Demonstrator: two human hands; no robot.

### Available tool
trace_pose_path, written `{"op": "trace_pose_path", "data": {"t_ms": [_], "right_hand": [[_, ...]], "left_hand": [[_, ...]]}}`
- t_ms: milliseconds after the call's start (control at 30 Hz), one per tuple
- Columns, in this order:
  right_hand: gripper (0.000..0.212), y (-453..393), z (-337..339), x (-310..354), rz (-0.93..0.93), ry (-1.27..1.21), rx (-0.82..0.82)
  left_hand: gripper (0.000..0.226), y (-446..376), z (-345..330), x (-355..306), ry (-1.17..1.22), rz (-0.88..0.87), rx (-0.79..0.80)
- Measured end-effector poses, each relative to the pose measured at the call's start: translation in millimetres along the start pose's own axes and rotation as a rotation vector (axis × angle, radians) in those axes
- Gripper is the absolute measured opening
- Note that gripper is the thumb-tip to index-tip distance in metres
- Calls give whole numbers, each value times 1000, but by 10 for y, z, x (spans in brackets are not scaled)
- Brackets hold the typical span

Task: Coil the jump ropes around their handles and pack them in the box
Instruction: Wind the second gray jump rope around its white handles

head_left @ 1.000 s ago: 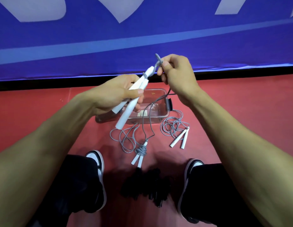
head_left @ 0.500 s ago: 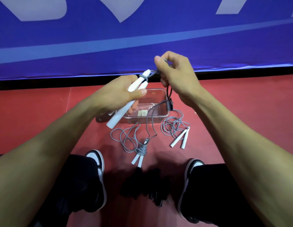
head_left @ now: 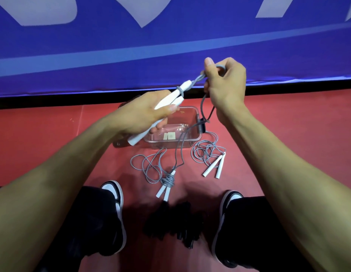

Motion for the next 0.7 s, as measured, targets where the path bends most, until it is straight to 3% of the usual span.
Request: {"op": "trace_pose_path", "data": {"t_ms": [100,200,300,433,467,567,700], "right_hand": [[8,-9,-50,19,-14,72,148],[19,58,-93,9,0,222,273],[15,204,-189,67,97,383,414],[19,280,-262,86,225,513,506],[18,290,-280,82,232,507,533],[19,294,-317,44,141,382,600],[17,220,-307,13,-21,179,549]], "left_hand": [[24,0,68,9,-85,-5,-68],[18,-13,60,50,-106,20,-38],[25,1,74,8,-216,29,-14],[14,2,61,9,-288,-11,-16],[4,-4,50,4,-296,-31,-29],[29,-12,37,-73,-342,-84,-58],[33,-39,71,-55,-290,-8,-66]]}}
Point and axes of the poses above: each hand's wrist, its own y-axis away from the middle knuckle, its own z-axis out of the back of the hand, x = y × z, the point moved 5 cm from there along -y, towards the middle knuckle, and after that the axes turned 9 degrees about -z, right-handed, at the moved point
